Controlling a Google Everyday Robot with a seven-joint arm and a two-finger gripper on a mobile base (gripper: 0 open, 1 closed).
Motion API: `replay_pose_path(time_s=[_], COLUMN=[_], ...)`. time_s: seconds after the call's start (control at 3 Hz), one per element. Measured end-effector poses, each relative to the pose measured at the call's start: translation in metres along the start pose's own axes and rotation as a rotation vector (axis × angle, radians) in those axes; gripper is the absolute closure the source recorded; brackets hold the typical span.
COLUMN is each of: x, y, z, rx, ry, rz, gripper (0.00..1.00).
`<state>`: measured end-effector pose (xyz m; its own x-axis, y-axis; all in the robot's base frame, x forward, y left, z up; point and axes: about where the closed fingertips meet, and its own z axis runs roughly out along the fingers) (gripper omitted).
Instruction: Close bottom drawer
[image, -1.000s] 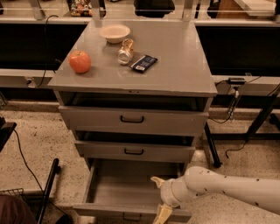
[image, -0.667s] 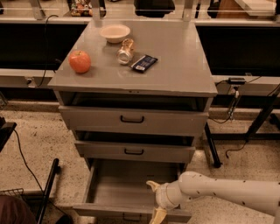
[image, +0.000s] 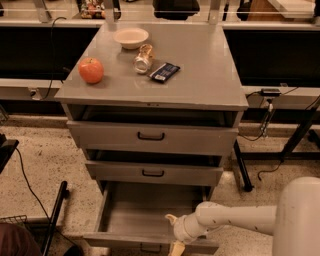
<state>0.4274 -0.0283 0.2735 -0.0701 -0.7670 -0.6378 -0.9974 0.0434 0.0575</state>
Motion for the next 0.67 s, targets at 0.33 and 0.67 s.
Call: replay_pose_path(time_s=[0.33, 0.67], x=[0.037, 0.064], y=[-0.010, -0.018], z=[0.037, 0.062], rx=[-0.004, -0.004], ry=[0.005, 0.020], rz=[0.035, 0.066], gripper=[0.00, 0.01])
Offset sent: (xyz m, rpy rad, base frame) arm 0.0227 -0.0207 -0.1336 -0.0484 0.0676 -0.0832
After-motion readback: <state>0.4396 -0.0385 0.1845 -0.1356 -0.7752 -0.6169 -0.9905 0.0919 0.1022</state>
